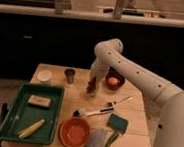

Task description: Place grapes in plastic cup

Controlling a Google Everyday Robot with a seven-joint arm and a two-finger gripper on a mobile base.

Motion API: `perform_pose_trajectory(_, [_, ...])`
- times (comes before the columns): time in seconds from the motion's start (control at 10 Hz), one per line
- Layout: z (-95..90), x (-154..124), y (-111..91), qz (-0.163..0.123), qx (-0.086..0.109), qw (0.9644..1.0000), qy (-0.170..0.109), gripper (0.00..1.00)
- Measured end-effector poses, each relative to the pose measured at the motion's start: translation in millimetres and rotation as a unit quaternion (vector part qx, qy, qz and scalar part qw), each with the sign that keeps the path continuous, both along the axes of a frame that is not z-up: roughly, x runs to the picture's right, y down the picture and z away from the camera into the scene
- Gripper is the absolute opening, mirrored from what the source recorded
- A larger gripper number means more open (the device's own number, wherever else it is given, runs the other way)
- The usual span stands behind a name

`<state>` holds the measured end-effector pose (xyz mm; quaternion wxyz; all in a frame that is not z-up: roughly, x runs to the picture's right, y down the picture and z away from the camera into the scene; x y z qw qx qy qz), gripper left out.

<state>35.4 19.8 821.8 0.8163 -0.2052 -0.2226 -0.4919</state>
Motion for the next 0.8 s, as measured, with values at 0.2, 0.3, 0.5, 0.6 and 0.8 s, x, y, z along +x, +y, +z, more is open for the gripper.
perform_pose_trajectory(0.2, [3.4,-4.3,0.8,-0.011,-0.003,0.9999,0.004,0.28])
perform_pose_trajectory(0.3, [5.7,-5.3,3.8,-0.013,-0.006,0.9999,0.006,0.38])
perform_pose_trajectory(0.5, [8.9,-4.3,9.7,-0.017,-0.010,0.9997,0.012,0.56])
perform_pose_trajectory(0.6, [10.8,-5.0,14.4,-0.018,-0.012,0.9997,0.013,0.68])
perform_pose_trajectory(0.8, [12.6,-3.6,18.1,-0.020,-0.011,0.9996,0.015,0.80])
